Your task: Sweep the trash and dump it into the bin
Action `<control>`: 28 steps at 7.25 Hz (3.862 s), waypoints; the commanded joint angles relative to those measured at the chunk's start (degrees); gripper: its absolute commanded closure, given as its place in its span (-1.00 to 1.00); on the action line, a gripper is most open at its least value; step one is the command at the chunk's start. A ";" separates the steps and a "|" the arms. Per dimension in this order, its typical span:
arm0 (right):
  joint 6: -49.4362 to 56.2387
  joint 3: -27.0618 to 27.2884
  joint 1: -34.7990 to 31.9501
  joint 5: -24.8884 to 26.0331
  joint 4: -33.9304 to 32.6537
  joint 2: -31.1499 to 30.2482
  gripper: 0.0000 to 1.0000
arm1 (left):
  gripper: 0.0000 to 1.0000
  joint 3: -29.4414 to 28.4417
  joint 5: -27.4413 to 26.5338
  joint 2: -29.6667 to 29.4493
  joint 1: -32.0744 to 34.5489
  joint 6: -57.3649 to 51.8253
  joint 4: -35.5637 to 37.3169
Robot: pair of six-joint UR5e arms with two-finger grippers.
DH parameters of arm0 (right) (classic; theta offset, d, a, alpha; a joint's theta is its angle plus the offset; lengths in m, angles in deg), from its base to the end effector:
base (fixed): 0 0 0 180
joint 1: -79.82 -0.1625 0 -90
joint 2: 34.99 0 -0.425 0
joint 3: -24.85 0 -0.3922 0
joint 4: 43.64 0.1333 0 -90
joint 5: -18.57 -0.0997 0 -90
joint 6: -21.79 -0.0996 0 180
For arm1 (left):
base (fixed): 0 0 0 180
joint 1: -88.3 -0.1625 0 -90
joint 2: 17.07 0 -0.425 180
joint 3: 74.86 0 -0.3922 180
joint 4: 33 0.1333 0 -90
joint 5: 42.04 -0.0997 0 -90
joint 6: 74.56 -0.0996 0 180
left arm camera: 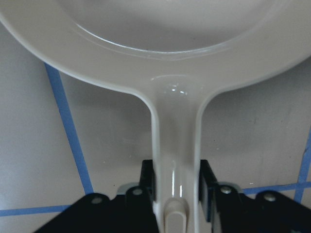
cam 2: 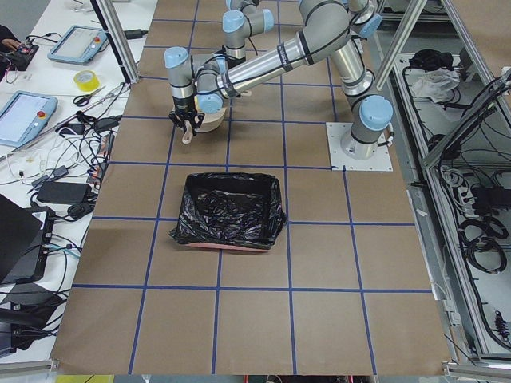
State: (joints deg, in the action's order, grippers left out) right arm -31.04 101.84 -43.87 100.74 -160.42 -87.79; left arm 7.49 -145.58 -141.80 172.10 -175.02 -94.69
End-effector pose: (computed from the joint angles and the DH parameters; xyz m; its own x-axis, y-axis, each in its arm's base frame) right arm 0.5209 -0.5166 0.2463 -0.9375 0.3272 -0.1182 0.3193 0.9442 0.0811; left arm -0.0345 -0.7009 0.2386 0.0692 0.9974 0.0214 0.9695 -0.0723 0.2341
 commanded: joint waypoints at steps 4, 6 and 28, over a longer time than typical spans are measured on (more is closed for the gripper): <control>-8.59 -3.77 -3.66 -3.77 -3.78 2.44 1.00 | 1.00 0.00 0.00 0.01 0.05 0.00 0.00; -10.45 -6.92 -4.37 -5.88 -2.76 2.18 1.00 | 1.00 0.00 0.00 0.01 0.05 0.00 0.00; 29.71 -5.95 13.30 14.95 7.53 2.35 1.00 | 1.00 0.17 0.09 0.01 0.05 0.00 0.00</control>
State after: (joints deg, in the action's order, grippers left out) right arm -1.65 97.69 -30.65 115.62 -153.35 -86.52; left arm 7.63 -145.49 -141.79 172.15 -175.02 -94.69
